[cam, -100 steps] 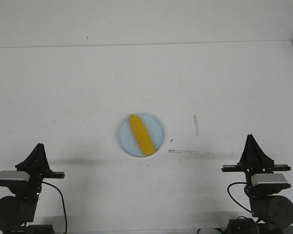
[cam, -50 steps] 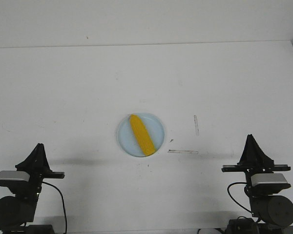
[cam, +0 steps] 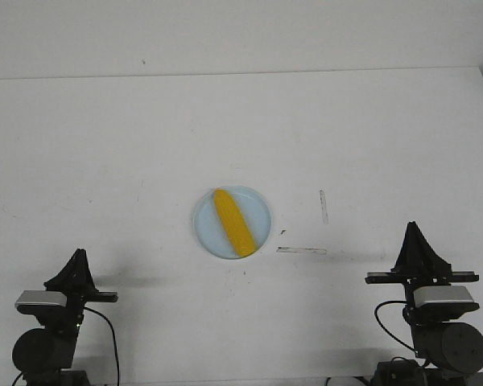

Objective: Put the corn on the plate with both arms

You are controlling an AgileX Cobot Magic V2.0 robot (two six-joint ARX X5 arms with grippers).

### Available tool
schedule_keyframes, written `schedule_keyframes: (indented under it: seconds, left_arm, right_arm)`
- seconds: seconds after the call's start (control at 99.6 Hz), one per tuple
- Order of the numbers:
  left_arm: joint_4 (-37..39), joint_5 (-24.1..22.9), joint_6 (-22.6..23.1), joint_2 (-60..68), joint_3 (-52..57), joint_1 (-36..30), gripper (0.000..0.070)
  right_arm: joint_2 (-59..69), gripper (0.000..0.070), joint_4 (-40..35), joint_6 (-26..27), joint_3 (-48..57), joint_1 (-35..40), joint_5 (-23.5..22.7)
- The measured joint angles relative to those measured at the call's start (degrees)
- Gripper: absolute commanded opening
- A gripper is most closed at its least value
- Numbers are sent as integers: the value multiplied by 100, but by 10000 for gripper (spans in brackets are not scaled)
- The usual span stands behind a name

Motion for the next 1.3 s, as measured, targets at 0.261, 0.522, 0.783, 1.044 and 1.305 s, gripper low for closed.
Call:
schedule_keyframes:
  seconds: [0.261, 0.522, 0.783, 1.044, 1.305]
  left_arm:
    - [26, 4, 0, -22, -199, 7, 3]
    - [26, 4, 0, -22, -199, 7, 2]
    - [24, 4, 0, -22, -199, 7, 2]
    - [24, 4, 0, -22, -199, 7, 2]
    - [24, 4, 0, -22, -199, 7, 2]
  right_arm:
    - [0, 13, 2, 0, 0, 0, 2]
    - [0, 13, 0, 0, 0, 0, 4]
    - [0, 13, 0, 0, 0, 0, 4]
    - [0, 13, 0, 0, 0, 0, 4]
    - [0, 13, 0, 0, 0, 0, 4]
